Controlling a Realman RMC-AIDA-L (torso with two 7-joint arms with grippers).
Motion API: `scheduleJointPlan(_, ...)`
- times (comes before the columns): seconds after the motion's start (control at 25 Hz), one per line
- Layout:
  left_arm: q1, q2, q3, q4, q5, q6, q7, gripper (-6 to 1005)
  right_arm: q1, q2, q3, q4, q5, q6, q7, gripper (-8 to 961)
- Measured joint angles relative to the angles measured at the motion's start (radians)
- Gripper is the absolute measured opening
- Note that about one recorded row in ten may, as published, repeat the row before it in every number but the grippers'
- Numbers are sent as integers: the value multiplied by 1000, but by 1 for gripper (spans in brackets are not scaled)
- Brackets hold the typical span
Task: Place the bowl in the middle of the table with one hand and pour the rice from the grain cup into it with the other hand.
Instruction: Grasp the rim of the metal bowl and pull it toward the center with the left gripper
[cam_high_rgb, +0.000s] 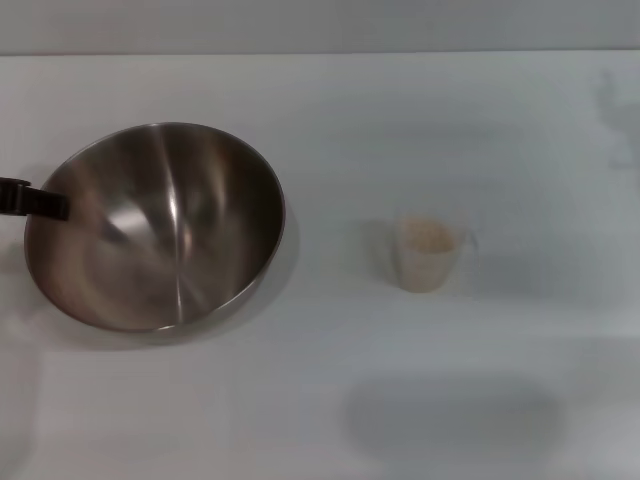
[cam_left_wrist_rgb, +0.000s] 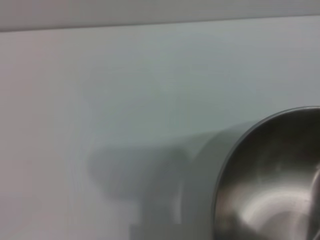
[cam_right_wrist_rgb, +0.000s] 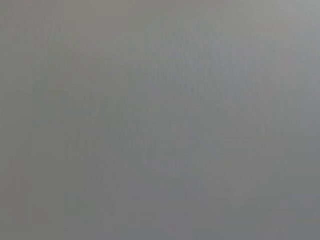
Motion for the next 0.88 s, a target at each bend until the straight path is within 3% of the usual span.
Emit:
scheduleJointPlan(0.6,-70,7,7,231,19,91,51,784,5,-4,0,-6,0,7,0,533)
scheduleJointPlan(0.76,-77,6,2,239,20,93,58,758,9,-4,0,-6,0,7,-1,533)
scheduleJointPlan(0.88,-83,7,-6,233,16,91,58,676,10,-5,0,-12,0,8,-2,534)
